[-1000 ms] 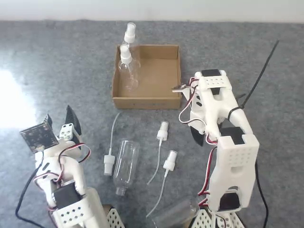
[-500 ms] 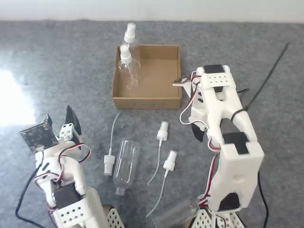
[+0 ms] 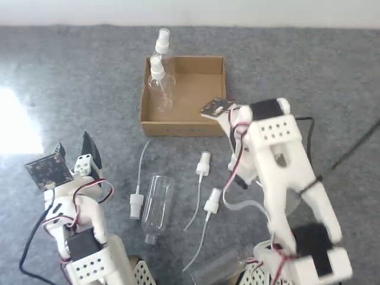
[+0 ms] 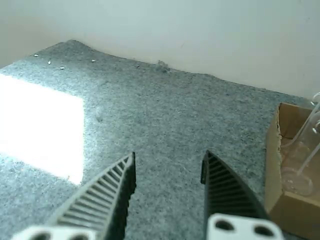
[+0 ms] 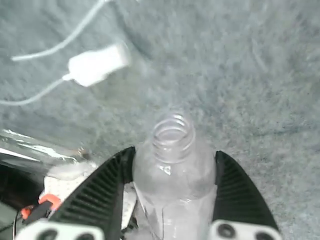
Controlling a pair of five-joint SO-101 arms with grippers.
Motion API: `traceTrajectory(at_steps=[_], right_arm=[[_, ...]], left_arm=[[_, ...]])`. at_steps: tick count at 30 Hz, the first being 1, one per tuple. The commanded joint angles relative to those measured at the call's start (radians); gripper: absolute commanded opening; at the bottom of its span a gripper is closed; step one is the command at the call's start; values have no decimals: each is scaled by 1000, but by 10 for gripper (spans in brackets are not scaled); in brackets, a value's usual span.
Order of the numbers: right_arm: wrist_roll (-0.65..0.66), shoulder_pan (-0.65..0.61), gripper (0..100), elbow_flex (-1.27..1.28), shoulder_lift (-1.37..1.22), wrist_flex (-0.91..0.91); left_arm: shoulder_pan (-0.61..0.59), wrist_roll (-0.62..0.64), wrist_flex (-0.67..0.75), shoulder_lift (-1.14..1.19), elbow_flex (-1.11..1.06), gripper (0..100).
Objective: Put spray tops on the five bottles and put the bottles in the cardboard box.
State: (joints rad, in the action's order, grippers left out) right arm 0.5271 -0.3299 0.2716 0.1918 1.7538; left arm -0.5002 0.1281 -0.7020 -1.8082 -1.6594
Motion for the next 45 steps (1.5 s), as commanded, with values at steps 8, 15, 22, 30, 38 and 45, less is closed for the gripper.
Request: traceTrajectory(at_steps=[8, 15, 22, 30, 38, 45], right_arm=[[-215, -194, 151, 55, 390, -19], [-305, -217, 151, 146, 509, -137], [-336, -217, 151, 310, 690, -331], [-334, -209, 151, 548, 857, -484], [-338, -208, 151, 664, 1021, -512], [-338, -197, 151, 793, 1273, -518]], left_arm=[[5, 3, 28, -15, 27, 205], [12, 3, 28, -15, 27, 206], [40, 3, 23, -15, 27, 206], [40, 3, 23, -15, 27, 206], [41, 3, 26, -15, 19, 206], [41, 3, 28, -15, 24, 206]])
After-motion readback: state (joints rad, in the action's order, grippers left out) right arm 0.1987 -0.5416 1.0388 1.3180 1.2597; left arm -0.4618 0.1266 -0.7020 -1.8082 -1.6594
